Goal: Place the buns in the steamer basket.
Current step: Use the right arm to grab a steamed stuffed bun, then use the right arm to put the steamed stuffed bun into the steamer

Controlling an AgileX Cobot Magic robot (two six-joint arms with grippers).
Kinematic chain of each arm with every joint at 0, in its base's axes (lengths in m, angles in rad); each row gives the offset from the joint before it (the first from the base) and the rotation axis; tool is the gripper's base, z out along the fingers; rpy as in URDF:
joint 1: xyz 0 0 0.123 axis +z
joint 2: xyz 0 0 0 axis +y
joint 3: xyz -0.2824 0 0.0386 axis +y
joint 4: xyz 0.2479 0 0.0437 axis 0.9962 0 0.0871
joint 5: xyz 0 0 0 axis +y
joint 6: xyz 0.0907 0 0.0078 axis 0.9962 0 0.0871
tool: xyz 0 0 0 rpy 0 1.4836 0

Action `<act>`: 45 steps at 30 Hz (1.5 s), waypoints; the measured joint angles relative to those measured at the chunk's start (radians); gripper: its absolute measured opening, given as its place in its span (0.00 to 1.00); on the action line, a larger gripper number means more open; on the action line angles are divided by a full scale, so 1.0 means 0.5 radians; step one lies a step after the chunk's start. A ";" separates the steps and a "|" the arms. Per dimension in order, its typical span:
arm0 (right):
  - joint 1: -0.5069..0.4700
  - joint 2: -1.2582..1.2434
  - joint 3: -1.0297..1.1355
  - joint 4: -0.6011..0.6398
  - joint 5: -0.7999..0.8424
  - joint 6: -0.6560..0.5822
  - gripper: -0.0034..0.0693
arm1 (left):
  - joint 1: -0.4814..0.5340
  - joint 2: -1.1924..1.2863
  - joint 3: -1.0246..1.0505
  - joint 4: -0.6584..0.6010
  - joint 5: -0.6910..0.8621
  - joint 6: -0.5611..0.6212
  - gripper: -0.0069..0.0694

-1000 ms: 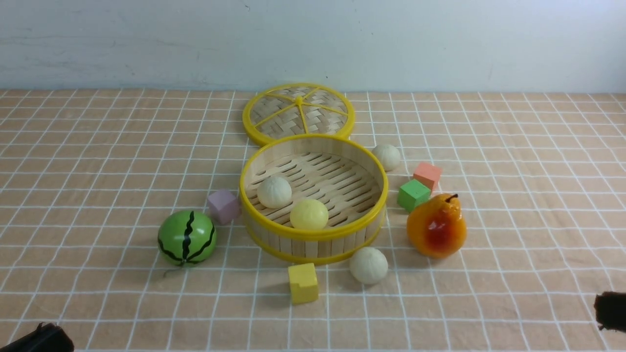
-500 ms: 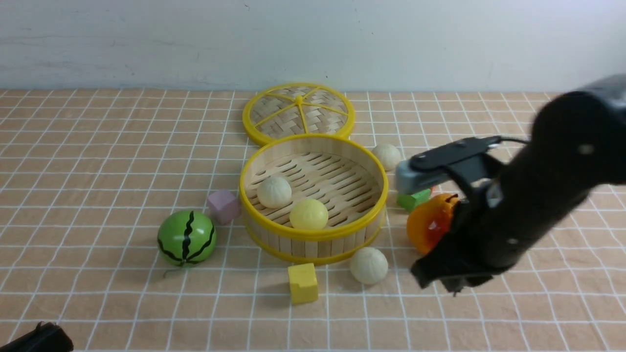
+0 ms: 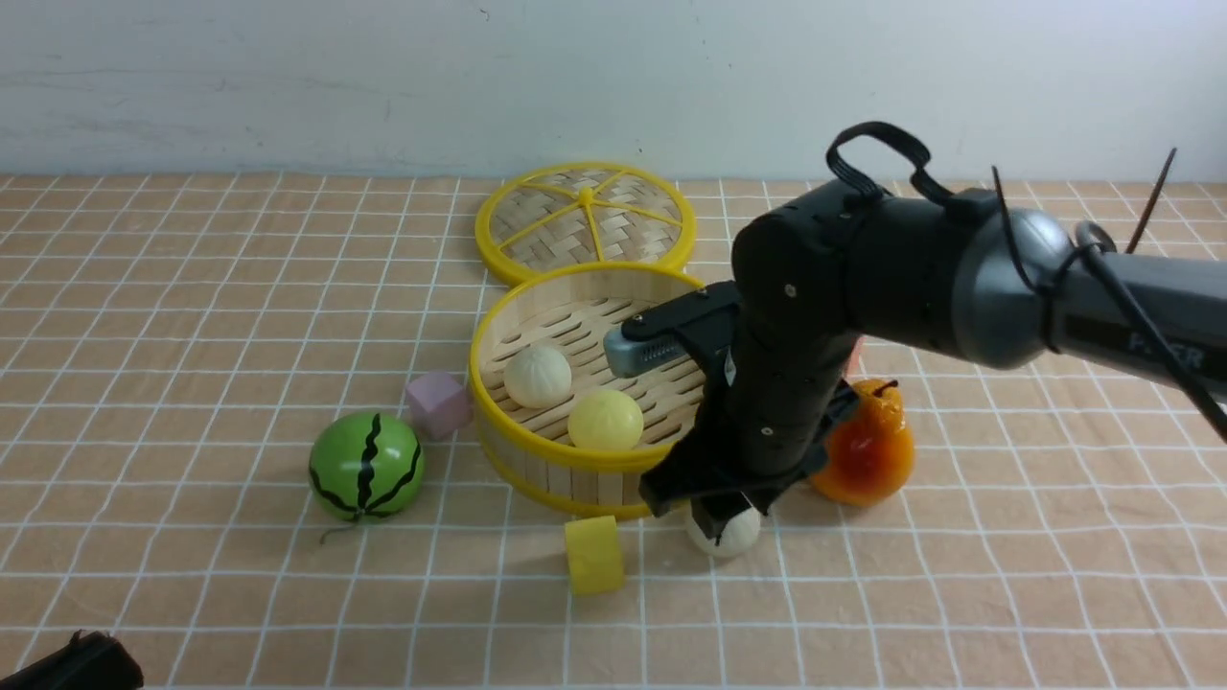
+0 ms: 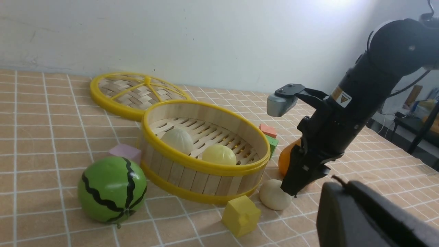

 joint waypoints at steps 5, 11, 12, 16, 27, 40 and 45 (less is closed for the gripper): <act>-0.064 0.036 -0.004 0.003 -0.118 0.002 0.54 | 0.000 0.000 0.000 0.000 0.002 0.000 0.08; -0.140 0.095 -0.004 0.160 -0.201 -0.012 0.47 | 0.000 0.000 0.000 0.000 0.002 0.000 0.09; -0.142 0.097 -0.004 0.184 -0.201 -0.019 0.46 | 0.000 0.000 0.000 0.000 0.002 0.000 0.09; -0.142 0.098 -0.005 0.259 -0.209 -0.074 0.38 | 0.000 0.000 0.000 0.000 0.002 0.000 0.10; -0.142 0.153 -0.014 0.237 -0.203 -0.107 0.14 | 0.000 0.000 0.000 0.000 0.002 0.000 0.11; -0.142 -0.280 -0.027 0.288 0.072 -0.238 0.05 | 0.000 0.000 0.000 0.000 0.000 0.000 0.13; -0.187 -0.276 -0.135 0.315 -0.219 -0.239 0.05 | 0.000 0.000 0.000 0.000 0.002 0.000 0.13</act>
